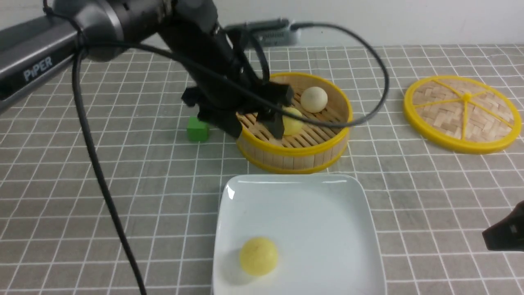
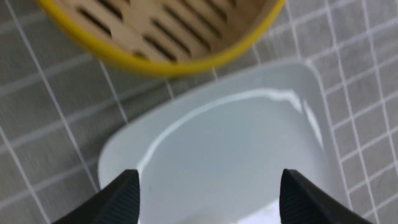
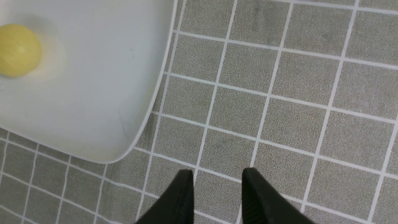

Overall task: Put the steamed buns into the plate on the grey tablecloth.
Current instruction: 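Reach into the bamboo steamer and grasp a bun with the left gripper, then carry the bun from the bamboo steamer to the plate with the left gripper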

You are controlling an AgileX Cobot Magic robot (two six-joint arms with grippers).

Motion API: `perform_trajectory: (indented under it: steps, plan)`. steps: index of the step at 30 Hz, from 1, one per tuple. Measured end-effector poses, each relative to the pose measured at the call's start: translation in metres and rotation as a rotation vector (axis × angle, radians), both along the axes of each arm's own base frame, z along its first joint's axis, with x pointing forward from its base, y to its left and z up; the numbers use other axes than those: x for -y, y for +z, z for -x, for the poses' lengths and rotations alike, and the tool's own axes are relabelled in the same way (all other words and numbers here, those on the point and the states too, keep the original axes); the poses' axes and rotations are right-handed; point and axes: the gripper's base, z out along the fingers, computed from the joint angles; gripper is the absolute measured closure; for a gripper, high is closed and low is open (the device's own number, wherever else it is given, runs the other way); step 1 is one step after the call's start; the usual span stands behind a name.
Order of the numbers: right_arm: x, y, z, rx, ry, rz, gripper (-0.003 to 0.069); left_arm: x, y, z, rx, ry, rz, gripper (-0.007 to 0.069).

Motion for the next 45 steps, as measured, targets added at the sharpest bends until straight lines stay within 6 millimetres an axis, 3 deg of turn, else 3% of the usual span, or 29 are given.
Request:
perform_trajectory:
  steps: [2, 5, 8, 13, 22, 28, 33, 36, 39, 42, 43, 45]
  plan:
    - [0.0, 0.0, 0.0, 0.0, -0.001, 0.0, 0.042, 0.005, 0.011, -0.013, 0.055, 0.01, 0.012, 0.0036]
    - [0.0, 0.0, 0.0, 0.0, -0.001, -0.001, 0.042, 0.016, 0.009, -0.038, 0.099, 0.017, 0.017, 0.0036]
    - [0.0, 0.0, 0.0, 0.0, -0.001, -0.001, 0.042, 0.03, -0.012, -0.064, 0.106, 0.013, 0.013, 0.0036]
    - [0.0, 0.0, 0.0, 0.0, -0.001, -0.002, 0.042, 0.042, -0.047, -0.091, 0.131, -0.022, -0.014, 0.0036]
    - [0.0, 0.0, -0.001, 0.009, -0.007, -0.001, 0.042, 0.051, -0.098, -0.109, 0.127, -0.05, -0.043, 0.004]
    - [0.0, 0.0, -0.001, 0.012, -0.009, -0.001, 0.042, 0.054, -0.109, -0.115, 0.149, -0.043, -0.033, 0.0155]
    - [0.0, 0.0, -0.001, 0.012, -0.009, -0.001, 0.042, 0.054, -0.117, -0.116, 0.137, -0.043, -0.04, 0.0382]
    - [0.0, 0.0, -0.001, 0.012, -0.009, -0.001, 0.042, 0.052, -0.11, -0.114, 0.129, -0.049, -0.059, 0.0531]
    - [0.0, 0.0, -0.001, 0.012, -0.008, 0.0, 0.042, 0.047, -0.093, -0.11, 0.127, -0.06, -0.094, 0.0592]
    - [0.0, 0.0, -0.001, 0.012, -0.008, 0.001, 0.042, 0.042, -0.061, -0.106, 0.185, -0.052, -0.098, 0.0599]
    - [0.0, 0.0, -0.001, 0.012, -0.008, 0.0, 0.042, 0.038, -0.031, -0.1, 0.244, -0.031, -0.074, 0.06]
    - [0.0, 0.0, -0.001, 0.011, -0.007, 0.0, 0.042, 0.032, 0.003, -0.09, 0.297, -0.006, -0.037, 0.06]
